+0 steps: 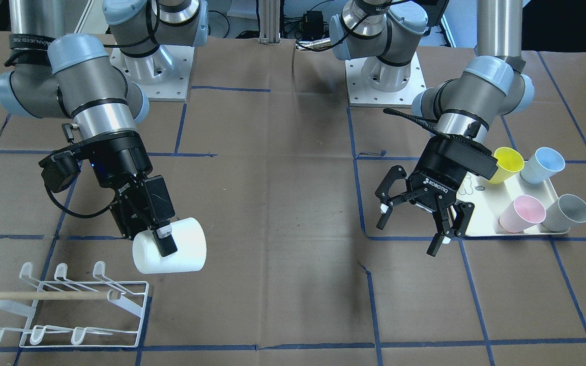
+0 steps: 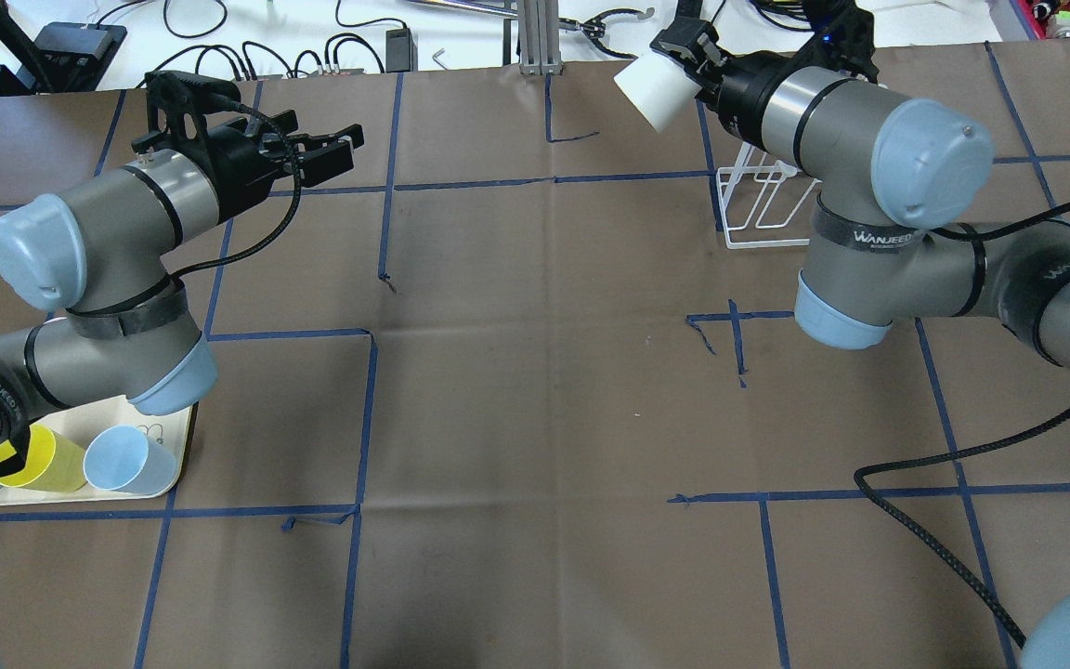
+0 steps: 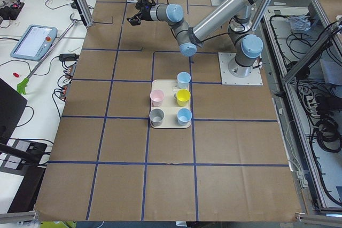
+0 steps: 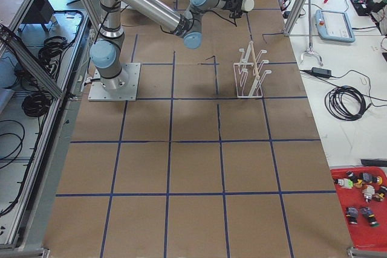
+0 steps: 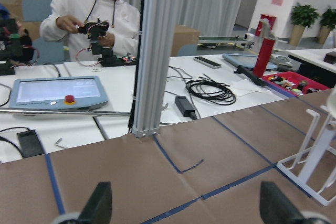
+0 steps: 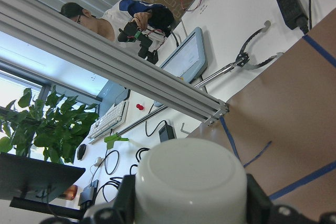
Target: Transfer IKEA cup to right arm and place on rack
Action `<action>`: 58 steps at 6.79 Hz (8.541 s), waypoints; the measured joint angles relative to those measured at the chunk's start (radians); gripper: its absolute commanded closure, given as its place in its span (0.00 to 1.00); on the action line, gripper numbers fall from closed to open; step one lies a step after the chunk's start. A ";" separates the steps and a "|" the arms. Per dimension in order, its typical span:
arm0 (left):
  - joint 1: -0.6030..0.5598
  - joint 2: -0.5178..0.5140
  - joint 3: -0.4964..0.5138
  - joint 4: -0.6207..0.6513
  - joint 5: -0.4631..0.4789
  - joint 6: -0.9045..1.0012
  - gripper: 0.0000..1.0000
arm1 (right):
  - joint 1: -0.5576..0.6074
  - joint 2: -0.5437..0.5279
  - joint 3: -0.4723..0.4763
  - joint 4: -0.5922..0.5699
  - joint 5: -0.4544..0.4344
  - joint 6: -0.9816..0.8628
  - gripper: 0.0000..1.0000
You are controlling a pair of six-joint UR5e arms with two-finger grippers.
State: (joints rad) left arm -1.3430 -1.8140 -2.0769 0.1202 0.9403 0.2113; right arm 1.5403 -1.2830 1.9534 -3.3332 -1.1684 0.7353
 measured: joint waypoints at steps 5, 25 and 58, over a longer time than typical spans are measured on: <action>-0.158 0.063 0.393 -1.009 0.497 -0.057 0.01 | -0.070 0.089 -0.108 -0.009 -0.201 -0.646 0.86; 0.396 0.542 -0.039 -1.521 0.671 0.360 0.03 | -0.116 0.239 -0.140 -0.112 -0.203 -0.755 0.00; 0.158 0.122 0.575 -1.545 0.017 0.444 0.99 | 0.187 -0.127 0.269 -0.348 -0.195 0.799 0.00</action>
State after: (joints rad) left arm -1.1854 -1.6920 -1.5017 -1.4252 0.9571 0.6552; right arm 1.7273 -1.4097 2.2227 -3.6814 -1.3637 1.5340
